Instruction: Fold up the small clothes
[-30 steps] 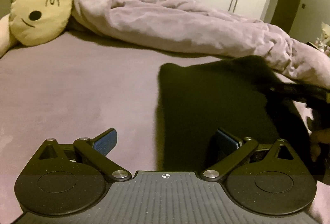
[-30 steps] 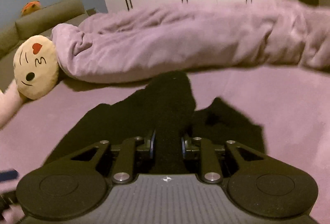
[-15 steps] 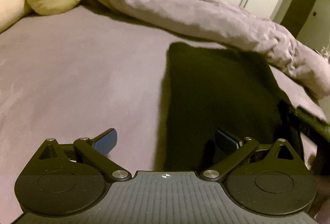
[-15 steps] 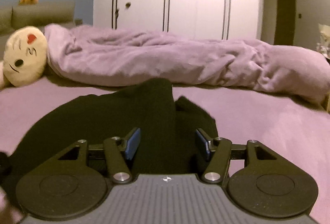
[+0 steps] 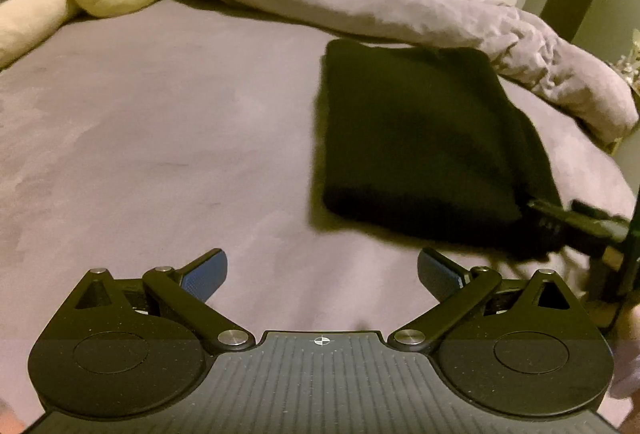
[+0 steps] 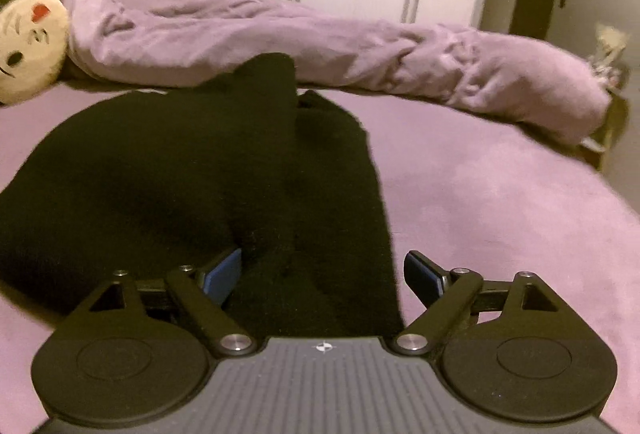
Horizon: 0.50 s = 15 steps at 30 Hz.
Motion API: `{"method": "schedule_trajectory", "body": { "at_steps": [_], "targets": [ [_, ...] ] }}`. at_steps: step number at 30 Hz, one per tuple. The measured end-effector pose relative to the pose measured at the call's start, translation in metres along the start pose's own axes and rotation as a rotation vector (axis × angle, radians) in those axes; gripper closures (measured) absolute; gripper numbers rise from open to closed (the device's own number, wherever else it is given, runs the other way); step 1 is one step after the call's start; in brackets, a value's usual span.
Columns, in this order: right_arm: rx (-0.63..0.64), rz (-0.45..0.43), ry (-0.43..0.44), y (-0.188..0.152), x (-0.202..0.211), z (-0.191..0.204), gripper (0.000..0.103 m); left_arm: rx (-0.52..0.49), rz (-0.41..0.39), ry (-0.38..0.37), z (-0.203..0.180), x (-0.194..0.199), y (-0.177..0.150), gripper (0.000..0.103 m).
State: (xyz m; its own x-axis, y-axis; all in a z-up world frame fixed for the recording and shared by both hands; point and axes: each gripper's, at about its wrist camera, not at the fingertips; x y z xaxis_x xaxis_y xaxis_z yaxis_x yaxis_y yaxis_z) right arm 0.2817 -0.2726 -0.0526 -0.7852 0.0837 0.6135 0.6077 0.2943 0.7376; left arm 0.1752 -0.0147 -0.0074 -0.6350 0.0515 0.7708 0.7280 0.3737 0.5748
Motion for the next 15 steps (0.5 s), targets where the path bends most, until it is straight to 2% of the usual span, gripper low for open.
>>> {"method": "schedule_trajectory", "body": {
  "at_steps": [2, 4, 6, 9, 12, 15],
  "targets": [
    [0.003, 0.037, -0.077, 0.0, 0.014, 0.004, 0.012, -0.023, -0.011, 0.021, 0.0, 0.007, -0.002, 0.0],
    [-0.032, 0.083, -0.086, -0.005, 0.032, 0.004, 0.009, -0.052, -0.019, 0.037, -0.004, 0.013, -0.003, 0.0],
    [-0.078, 0.128, 0.009, -0.017, 0.057, 0.004, 0.004, -0.073, -0.021, 0.033, -0.009, 0.019, -0.006, 0.0],
    [-0.135, 0.128, 0.147, -0.041, 0.099, 0.008, 0.004, -0.098, -0.013, 0.019, -0.016, 0.027, -0.013, 0.0],
    [-0.168, 0.157, 0.173, -0.061, 0.131, 0.013, 0.004, -0.12, 0.02, 0.025, -0.025, 0.028, -0.021, 0.0],
    [-0.22, 0.188, 0.155, -0.07, 0.153, 0.013, 0.004, -0.149, 0.044, 0.03, -0.032, 0.029, -0.027, 0.0]
  ]
}}
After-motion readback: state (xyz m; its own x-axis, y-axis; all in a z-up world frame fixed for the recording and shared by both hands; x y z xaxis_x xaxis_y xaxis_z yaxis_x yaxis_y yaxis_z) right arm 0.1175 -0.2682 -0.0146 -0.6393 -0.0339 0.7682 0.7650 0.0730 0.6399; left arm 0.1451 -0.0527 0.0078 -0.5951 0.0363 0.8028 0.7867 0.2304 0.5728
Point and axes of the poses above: each gripper's, at about its wrist camera, not at the fingertips, and x roughly against the way its jaws point, z to its left, y to its top, and after that the axes turned 9 degrees about x, right-handed
